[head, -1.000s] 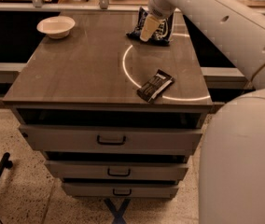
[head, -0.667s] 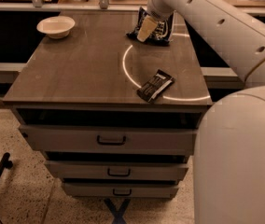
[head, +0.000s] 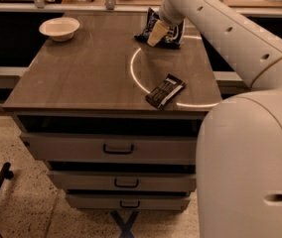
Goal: Move blue chip bag near rxbar chocolate
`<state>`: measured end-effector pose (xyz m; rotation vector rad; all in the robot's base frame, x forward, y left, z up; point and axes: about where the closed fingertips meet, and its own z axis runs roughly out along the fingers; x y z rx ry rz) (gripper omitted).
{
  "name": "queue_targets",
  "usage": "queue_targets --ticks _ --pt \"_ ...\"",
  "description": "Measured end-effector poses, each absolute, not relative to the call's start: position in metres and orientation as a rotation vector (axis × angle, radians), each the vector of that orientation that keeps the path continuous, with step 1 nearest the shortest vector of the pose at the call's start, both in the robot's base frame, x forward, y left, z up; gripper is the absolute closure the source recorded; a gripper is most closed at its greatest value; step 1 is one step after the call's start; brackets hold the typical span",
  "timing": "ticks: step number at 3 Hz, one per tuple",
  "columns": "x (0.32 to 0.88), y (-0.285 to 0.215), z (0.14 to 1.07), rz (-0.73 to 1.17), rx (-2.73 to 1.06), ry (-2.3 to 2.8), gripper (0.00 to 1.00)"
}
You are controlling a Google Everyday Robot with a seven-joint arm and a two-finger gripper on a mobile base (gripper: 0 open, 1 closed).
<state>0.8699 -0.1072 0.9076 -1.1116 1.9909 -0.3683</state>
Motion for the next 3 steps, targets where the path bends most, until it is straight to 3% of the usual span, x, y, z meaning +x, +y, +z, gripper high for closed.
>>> queue_targets --ticks 1,3 --pt "0.878 -0.112 0.902 -0.357 -1.097 1.986 0.13" --pt "0.869 -0.122 0.903 -0.33 -1.115 1.975 0.76"
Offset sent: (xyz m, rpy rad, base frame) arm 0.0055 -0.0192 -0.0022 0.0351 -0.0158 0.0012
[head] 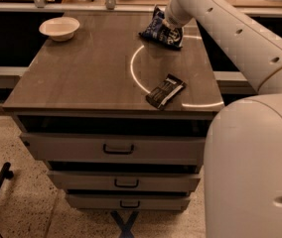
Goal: Move blue chip bag near rxbar chocolate
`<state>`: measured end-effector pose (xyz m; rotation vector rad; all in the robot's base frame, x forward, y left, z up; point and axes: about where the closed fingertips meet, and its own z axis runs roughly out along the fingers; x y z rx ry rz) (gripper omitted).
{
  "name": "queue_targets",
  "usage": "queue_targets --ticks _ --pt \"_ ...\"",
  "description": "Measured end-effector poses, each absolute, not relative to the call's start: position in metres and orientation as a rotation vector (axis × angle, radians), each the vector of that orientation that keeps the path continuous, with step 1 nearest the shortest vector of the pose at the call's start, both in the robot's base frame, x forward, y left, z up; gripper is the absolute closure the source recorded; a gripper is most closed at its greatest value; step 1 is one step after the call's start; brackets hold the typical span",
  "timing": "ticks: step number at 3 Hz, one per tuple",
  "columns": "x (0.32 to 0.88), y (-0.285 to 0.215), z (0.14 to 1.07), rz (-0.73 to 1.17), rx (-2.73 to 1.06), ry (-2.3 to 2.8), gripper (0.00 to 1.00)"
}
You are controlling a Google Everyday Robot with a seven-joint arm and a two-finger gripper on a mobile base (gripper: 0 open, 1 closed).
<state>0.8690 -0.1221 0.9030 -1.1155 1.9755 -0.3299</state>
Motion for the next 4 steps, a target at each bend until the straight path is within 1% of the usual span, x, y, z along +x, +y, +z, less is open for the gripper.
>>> queue_targets --ticks 1,2,3,4 --pt "0.864 -0.123 0.909 -0.335 -1.134 1.966 0.98" --pt "0.859 -0.121 0.918 -0.365 -1.165 1.948 1.0" --pt "0.857 -0.118 0.928 -0.343 -1.155 1.926 1.0" --pt "0.85 -0.103 0.968 -0.261 -1.158 1.843 1.0"
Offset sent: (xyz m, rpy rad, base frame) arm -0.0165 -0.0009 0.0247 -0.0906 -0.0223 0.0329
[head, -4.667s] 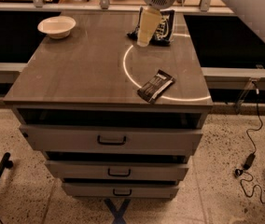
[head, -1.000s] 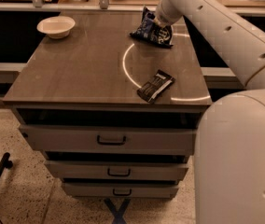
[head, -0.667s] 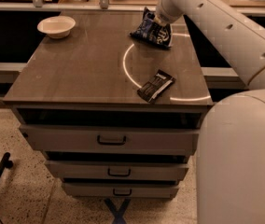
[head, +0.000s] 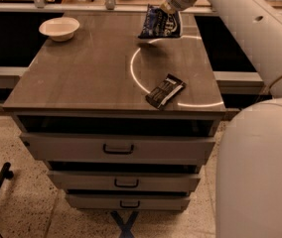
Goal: Move blue chip bag near rxbar chocolate
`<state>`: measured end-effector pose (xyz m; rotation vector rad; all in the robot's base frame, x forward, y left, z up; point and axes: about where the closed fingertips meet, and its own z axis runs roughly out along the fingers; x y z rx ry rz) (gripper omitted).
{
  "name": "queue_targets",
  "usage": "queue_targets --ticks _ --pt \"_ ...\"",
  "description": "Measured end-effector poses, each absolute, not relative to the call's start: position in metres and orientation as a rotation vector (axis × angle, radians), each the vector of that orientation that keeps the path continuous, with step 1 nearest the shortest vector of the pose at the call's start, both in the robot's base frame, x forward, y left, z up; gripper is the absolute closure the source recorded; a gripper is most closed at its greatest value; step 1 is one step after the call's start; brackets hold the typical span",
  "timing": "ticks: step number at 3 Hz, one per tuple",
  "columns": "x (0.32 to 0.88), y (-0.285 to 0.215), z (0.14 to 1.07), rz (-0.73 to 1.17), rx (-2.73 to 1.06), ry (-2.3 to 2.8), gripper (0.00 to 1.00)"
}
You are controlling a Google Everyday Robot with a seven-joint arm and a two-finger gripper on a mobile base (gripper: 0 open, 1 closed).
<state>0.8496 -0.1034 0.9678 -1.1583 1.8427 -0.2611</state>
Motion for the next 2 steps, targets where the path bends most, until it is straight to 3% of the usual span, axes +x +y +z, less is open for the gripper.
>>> queue_targets --ticks 2 --pt "0.802 -0.087 1.012 -0.09 -1.223 1.849 1.0"
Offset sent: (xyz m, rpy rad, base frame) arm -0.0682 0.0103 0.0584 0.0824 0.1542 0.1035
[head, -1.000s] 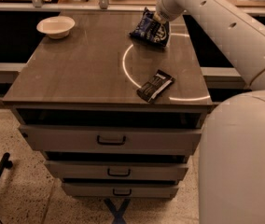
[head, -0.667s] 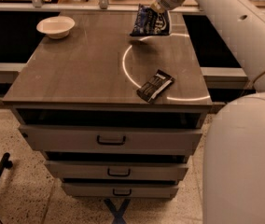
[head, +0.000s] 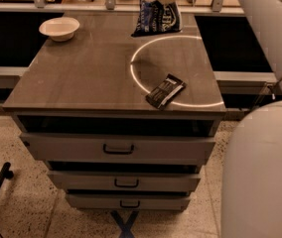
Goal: Move blue chip bag near rxbar chocolate
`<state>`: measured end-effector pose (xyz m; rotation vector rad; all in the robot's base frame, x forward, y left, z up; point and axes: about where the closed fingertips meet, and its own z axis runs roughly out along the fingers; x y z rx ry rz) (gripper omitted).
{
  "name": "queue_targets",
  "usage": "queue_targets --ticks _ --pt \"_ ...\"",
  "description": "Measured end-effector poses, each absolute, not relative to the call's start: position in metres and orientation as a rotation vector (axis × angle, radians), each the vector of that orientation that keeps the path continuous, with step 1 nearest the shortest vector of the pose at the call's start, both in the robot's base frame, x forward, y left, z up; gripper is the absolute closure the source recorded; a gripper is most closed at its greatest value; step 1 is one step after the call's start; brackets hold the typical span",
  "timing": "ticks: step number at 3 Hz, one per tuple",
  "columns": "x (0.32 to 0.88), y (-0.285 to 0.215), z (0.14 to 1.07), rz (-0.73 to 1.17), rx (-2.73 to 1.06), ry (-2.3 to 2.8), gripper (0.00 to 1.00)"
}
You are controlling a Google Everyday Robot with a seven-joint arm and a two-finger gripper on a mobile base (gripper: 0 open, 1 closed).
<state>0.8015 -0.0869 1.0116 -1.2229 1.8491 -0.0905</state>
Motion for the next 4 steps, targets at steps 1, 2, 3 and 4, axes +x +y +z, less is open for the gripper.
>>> queue_targets --ticks 1,2,3,4 --pt "0.77 -0.101 1.012 -0.015 -1.221 1.885 1.0" --pt "0.728 -0.127 1.008 0.083 -1.221 1.87 1.0" --pt "0.704 -0.142 1.001 0.188 -1.216 1.826 1.0" --pt "0.686 -0.146 0.997 0.278 -1.224 1.773 1.0"
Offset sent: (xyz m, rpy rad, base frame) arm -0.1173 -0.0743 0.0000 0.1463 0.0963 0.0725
